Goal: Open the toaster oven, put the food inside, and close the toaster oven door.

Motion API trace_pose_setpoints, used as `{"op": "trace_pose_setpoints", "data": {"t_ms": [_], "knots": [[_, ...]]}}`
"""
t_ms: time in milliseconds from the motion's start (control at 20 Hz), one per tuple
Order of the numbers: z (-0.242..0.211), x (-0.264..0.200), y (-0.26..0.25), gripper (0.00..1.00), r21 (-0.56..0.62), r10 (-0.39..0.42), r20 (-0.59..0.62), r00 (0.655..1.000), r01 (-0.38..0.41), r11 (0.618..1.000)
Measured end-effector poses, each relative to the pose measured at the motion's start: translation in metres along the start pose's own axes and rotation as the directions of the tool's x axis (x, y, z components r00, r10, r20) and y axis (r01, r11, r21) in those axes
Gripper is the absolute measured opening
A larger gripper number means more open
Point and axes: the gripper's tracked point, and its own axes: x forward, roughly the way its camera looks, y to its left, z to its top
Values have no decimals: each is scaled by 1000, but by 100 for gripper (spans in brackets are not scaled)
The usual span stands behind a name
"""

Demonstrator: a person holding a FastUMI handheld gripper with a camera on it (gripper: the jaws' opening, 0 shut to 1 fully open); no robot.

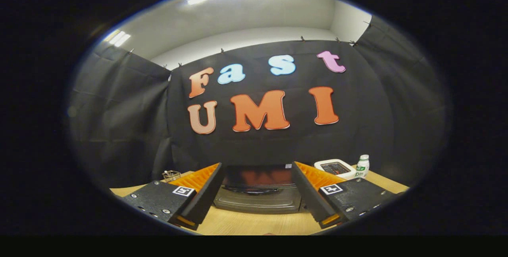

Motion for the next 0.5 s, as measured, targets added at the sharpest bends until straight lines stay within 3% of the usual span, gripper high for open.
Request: {"op": "trace_pose_setpoints", "data": {"t_ms": [100, 200, 350, 500], "knots": [[-37, 26, -12, 99, 13, -74, -105, 992, 76, 997], [-62, 46, -8, 100, 51, -73, -180, 981, 83, 995], [-68, 68, 5, 99, 53, -52, -189, 981, 63, 997], [-78, 84, 6, 98, -36, -72, -175, 982, 67, 997]]}}
